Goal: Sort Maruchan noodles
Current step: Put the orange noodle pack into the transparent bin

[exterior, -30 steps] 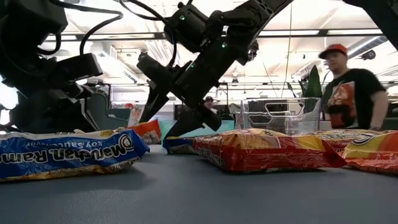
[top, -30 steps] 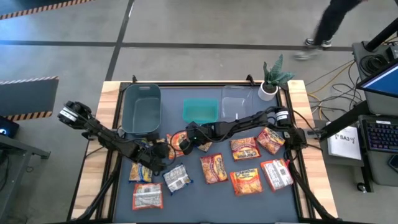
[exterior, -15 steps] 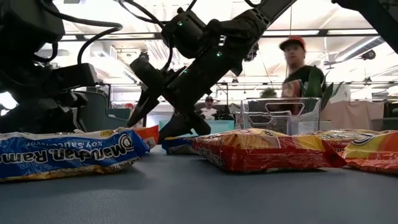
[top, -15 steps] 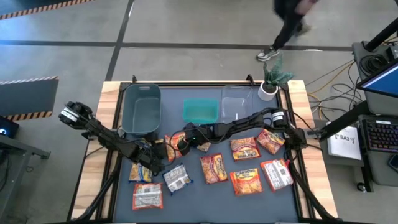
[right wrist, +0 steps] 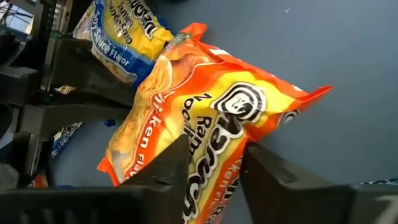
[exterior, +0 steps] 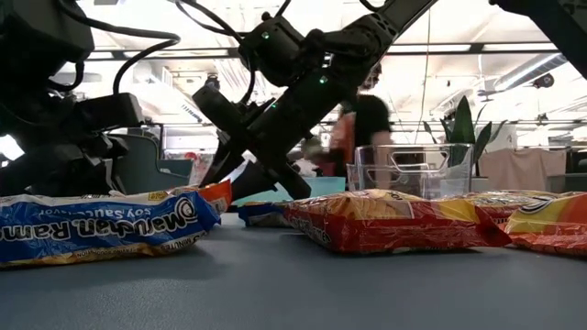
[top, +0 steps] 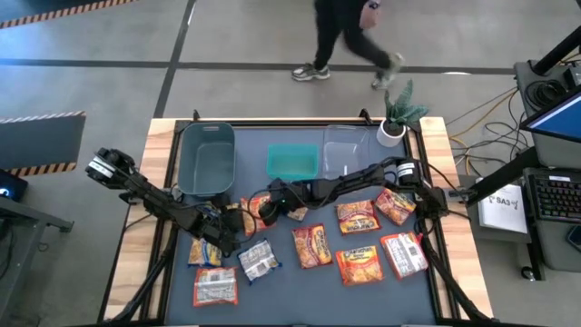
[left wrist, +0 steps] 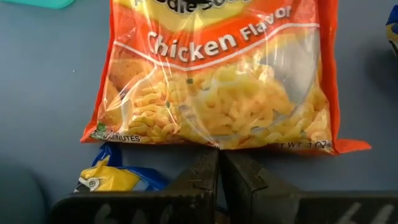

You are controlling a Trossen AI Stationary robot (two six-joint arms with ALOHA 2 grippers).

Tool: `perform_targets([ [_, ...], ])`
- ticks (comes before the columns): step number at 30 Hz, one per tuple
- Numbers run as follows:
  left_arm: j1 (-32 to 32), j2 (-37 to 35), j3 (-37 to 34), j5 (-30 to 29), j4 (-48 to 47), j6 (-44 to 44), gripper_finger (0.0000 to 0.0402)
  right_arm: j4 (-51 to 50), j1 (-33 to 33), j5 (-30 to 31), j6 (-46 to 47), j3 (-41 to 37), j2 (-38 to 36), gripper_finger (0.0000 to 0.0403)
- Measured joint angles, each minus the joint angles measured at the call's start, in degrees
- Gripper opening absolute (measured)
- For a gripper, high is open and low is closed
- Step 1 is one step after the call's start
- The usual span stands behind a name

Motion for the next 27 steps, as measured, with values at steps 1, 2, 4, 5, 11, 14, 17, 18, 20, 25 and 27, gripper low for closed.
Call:
perform_targets([
  [1,0.0,0.0,0.1,0.02,-0.08,0.0,0.0,-0.01,-0.02,-0.09,-0.36,-0.01,0.0,0.0087],
  [2,0.0,0.0,0.28,0.04,-0.34,0.03,0.0,-0.03,-0.02,-0.15,-0.54,-0.02,-0.03,0.0079],
  [4,-0.04,0.0,0.79,0.25,-0.86,0.45,0.0,-0.15,0.0,-0.36,-1.2,-0.03,-0.15,0.0071],
  [5,-0.11,0.0,1.08,0.31,-1.16,0.55,0.0,-0.2,0.0,-0.53,-1.43,-0.04,-0.27,0.007],
  [11,-0.46,-0.94,3.44,-0.28,-5.67,0.49,0.0,-1.19,-0.15,-0.58,-2.85,-0.07,-1.98,0.0077],
  [14,-1.35,-2.64,4.25,-2.34,-7.24,0.73,0.0,-2.64,-0.15,-0.54,-4.12,-0.07,-3.57,0.0072],
  [17,-2.46,-5.3,4.94,-4.95,-9.07,1.88,0.0,-4.15,-0.15,-0.36,-5.43,-0.07,-5.29,0.0069],
  [18,-2.75,-6.42,5.2,-5.63,-9.77,2.33,0.0,-4.6,-0.15,-0.28,-5.79,-0.07,-5.81,0.0069],
  [20,-3.19,-9.03,5.73,-6.87,-10.96,3.13,0.0,-6.03,-0.15,-0.11,-6.76,-0.07,-7.19,0.0069],
  [25,-3.63,-16.15,6.21,-9.6,-11.41,5.61,0.0,-12.3,-0.21,2.01,-9.11,0.02,-12.54,0.0068],
  [27,-3.61,-18.84,6.21,-9.73,-12.33,6.61,0.0,-15.06,-0.26,3.59,-10.28,0.02,-14.56,0.0066],
])
